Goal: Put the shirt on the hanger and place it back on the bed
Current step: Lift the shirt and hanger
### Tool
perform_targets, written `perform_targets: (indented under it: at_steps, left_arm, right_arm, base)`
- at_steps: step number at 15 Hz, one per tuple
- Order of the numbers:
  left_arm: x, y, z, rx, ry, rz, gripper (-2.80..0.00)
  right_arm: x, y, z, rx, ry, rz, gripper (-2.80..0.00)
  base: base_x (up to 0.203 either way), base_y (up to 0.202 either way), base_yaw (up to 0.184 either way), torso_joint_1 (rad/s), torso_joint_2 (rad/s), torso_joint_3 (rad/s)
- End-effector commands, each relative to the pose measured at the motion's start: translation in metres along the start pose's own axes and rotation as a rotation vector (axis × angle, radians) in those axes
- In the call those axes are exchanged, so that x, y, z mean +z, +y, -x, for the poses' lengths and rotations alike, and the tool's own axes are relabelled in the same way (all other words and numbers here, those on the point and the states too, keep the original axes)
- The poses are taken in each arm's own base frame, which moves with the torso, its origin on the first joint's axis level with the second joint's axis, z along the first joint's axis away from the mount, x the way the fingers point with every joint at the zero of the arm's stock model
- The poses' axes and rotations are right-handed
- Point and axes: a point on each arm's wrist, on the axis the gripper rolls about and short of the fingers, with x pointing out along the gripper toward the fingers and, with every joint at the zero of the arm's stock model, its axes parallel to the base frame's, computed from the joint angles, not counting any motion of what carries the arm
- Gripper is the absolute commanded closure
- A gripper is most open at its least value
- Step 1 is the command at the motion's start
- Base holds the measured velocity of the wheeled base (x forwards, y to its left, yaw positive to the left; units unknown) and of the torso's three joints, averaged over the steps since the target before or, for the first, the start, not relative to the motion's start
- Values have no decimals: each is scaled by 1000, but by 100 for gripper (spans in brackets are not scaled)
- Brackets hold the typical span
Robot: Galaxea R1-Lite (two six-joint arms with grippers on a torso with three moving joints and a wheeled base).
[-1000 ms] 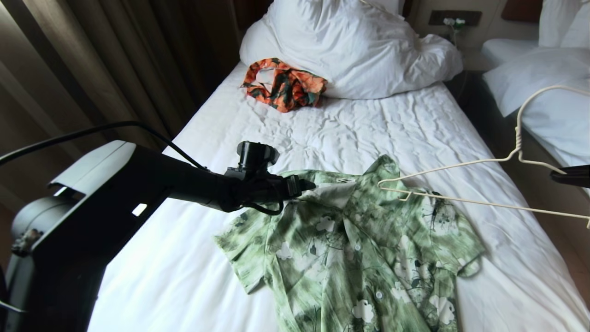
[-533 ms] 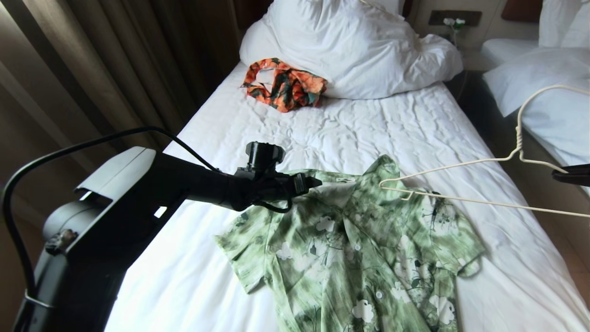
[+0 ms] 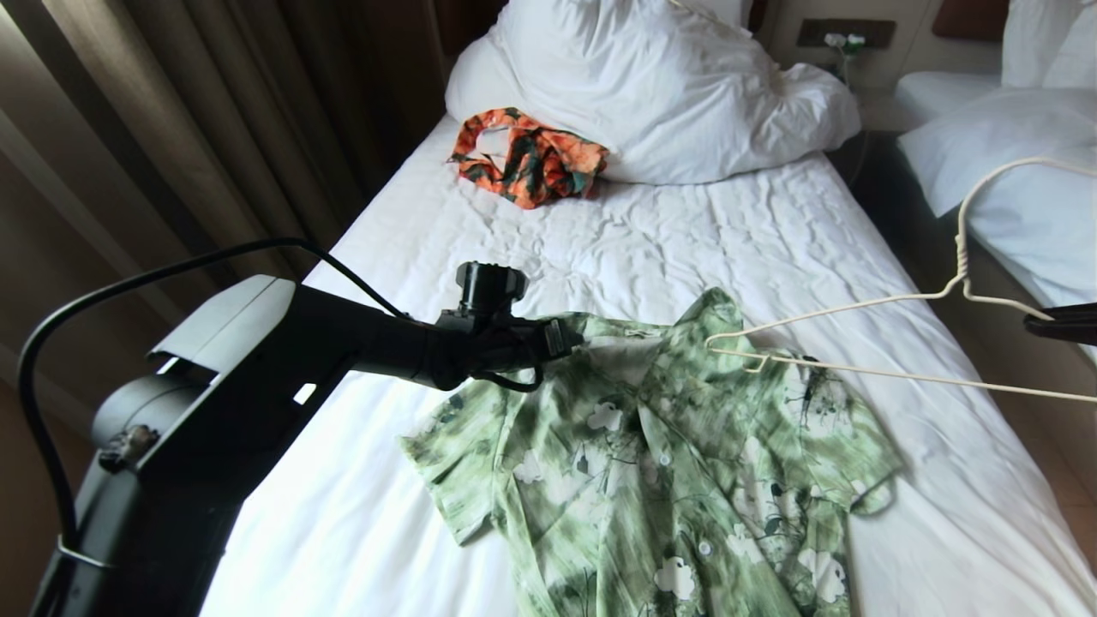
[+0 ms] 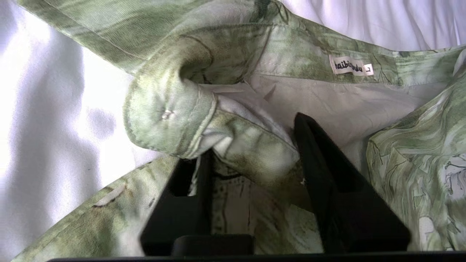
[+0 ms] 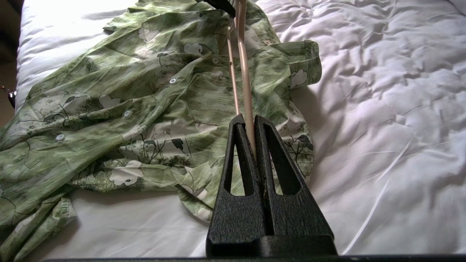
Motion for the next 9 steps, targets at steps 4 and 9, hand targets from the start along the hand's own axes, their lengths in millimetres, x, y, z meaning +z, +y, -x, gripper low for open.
perform_targets:
  at_steps: [4,9]
  left_arm:
    - [9,-13,16,-17,-19,-2,0]
    - [3,-86,57,-149,-13,-47,0]
  right_arm:
    - [-6,-7,-12,37,-19,-7,0]
    - [-9,-12,-29,89,-32,-7,0]
  base:
    - [0,0,0,0,0,0]
    - [0,0,0,0,0,0]
